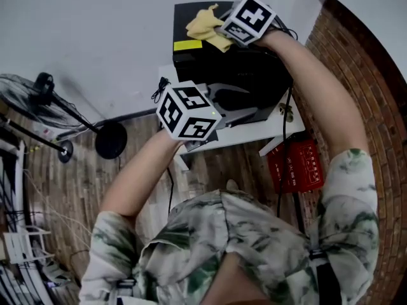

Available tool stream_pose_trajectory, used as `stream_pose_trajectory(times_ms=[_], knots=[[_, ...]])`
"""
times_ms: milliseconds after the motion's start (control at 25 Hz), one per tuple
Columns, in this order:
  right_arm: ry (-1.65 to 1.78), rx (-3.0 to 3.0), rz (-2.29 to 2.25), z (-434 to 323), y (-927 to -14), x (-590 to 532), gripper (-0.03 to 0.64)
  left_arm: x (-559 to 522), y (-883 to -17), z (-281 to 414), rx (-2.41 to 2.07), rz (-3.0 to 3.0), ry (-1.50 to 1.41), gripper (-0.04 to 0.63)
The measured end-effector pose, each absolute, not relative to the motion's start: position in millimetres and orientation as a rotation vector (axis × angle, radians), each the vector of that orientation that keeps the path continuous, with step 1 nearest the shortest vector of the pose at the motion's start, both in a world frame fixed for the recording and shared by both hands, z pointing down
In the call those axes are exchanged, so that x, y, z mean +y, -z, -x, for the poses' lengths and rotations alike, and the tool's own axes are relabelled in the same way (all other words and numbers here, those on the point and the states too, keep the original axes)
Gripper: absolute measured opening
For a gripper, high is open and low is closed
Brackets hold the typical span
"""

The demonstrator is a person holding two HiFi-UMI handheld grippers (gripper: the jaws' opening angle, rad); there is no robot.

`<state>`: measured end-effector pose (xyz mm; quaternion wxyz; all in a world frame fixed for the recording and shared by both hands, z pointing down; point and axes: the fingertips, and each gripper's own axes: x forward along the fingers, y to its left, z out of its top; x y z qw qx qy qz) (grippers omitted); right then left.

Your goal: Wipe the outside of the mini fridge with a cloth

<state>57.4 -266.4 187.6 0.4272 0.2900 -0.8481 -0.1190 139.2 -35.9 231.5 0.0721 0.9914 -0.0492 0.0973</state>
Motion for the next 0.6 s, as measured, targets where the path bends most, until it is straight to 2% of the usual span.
stream_pose_trajectory(times_ms=[600], knots=[[0.208,-1.887,-0.949,-270,-200,-339,0.089,-82,-234,-200,-0.091,-2.996,-0.320,0.120]])
